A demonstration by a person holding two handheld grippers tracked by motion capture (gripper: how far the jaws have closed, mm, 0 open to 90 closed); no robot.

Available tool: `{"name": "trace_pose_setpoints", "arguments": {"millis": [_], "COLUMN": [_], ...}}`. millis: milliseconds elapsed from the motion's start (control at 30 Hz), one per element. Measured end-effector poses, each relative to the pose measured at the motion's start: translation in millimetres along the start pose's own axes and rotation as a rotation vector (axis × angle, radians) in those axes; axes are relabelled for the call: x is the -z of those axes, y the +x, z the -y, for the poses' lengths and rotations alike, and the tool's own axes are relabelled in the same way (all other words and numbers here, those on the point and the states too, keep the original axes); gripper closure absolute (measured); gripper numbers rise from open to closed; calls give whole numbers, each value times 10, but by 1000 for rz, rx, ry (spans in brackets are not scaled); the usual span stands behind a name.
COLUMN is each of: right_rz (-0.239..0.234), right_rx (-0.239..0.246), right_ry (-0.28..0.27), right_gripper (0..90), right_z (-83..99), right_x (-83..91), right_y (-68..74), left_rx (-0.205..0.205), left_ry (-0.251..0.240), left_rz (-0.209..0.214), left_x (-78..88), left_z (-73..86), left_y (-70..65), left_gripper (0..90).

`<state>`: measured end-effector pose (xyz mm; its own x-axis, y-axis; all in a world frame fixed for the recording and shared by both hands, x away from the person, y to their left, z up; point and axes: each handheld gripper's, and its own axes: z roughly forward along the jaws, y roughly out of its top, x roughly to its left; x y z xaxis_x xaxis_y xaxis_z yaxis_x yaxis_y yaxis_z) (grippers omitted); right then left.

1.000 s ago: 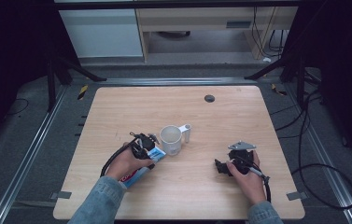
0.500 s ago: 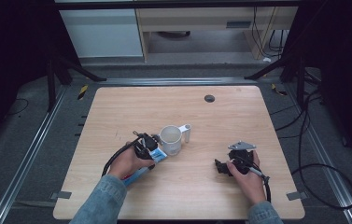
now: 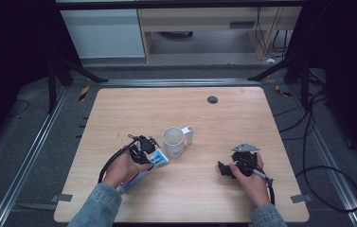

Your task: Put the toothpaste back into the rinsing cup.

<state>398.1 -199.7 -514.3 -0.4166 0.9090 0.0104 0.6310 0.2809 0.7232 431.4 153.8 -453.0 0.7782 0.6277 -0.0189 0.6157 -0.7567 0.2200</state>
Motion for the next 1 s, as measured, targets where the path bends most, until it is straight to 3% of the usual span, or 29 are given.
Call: {"name": "trace_pose_setpoints", "arguments": {"millis": [233,433,1000], "right_rz": [5,6,3], "right_rx": [14,14,11], "right_ry": [-4,-4,-3], "right_gripper": [11,11,11], "right_z": [2,2,1], "right_x": [-6,-6,-3], "right_y": [-8,-8,-6], "left_rx": [20,54,82], "left_ry": [-24,-99,-240], "left_rz": [7,0,-65], "left_x": [32,182,580], "left_z": [45,116,171], "left_y": [33,94,180], "left_gripper": [731,736,742]}}
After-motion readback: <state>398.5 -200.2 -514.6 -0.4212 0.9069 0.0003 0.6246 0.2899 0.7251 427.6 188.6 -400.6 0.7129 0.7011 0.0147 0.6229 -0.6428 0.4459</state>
